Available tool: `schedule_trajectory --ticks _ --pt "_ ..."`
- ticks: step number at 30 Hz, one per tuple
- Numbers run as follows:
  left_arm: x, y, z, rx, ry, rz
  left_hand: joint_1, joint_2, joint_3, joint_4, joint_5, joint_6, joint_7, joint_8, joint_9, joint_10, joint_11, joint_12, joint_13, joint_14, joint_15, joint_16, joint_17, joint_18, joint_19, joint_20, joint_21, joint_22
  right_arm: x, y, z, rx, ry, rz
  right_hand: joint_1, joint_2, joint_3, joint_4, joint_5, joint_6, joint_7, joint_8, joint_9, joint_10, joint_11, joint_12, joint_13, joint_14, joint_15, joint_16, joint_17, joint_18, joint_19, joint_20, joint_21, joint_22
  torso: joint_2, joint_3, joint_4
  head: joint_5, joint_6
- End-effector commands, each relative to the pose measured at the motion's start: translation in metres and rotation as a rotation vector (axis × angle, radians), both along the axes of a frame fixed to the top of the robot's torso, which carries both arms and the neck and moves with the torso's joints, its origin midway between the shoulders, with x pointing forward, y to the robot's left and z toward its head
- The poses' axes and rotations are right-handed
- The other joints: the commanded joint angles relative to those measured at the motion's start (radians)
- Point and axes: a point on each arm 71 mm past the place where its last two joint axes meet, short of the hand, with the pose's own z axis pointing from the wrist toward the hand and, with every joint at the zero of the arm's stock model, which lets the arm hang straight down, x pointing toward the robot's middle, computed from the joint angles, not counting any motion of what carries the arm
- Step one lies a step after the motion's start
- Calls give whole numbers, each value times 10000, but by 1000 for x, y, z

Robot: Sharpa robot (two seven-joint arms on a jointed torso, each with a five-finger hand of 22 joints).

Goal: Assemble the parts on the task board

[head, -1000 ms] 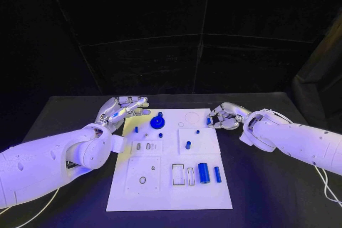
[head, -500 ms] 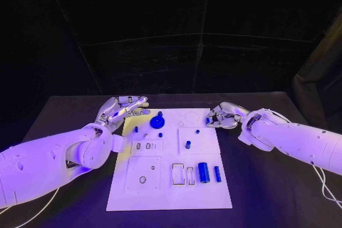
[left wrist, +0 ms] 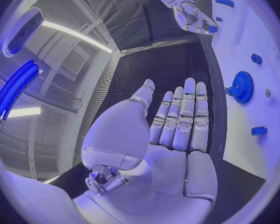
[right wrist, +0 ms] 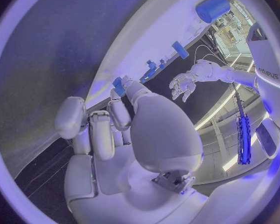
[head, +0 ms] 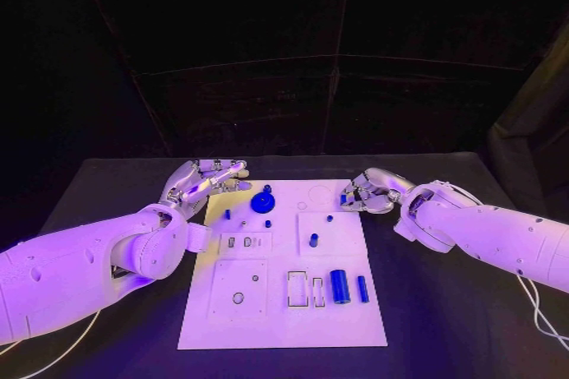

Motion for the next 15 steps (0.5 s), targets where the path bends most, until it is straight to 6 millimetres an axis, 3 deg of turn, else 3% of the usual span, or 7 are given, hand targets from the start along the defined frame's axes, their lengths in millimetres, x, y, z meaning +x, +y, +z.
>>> schedule_trajectory --ticks 1,10,15 --pt "0 0 1 -36 -26 -116 3 105 3 -60 -9 -32 66 -30 -12 -16 53 -34 -11 -12 57 -33 9 69 8 60 -62 -15 -3 6 8 479 -457 -317 -58 184 104 9 90 128 -48 32 47 99 -16 88 33 784 -74 66 1385 -146 -4 -77 69 38 -22 -21 -1 8 11" --pt "-1 1 2 -28 -9 -108 3 105 3 -60 -9 -32 66 -30 -12 -16 53 -34 -11 -12 57 -33 9 69 8 60 -62 -15 -15 34 20 720 -200 -509 -302 213 173 81 172 206 -88 33 54 156 -46 131 82 787 -101 66 1389 -163 50 -107 114 127 -77 -99 49 55 7" --pt "0 4 2 -220 162 44 6 114 4 -69 -9 -33 65 -37 -11 -18 55 -42 -10 -13 59 -46 13 69 7 62 -74 -15 -20 68 26 455 -175 -96 -303 230 216 60 205 227 -103 36 59 158 -60 128 83 786 -111 62 1383 -166 61 -116 122 142 -111 -156 91 192 -75"
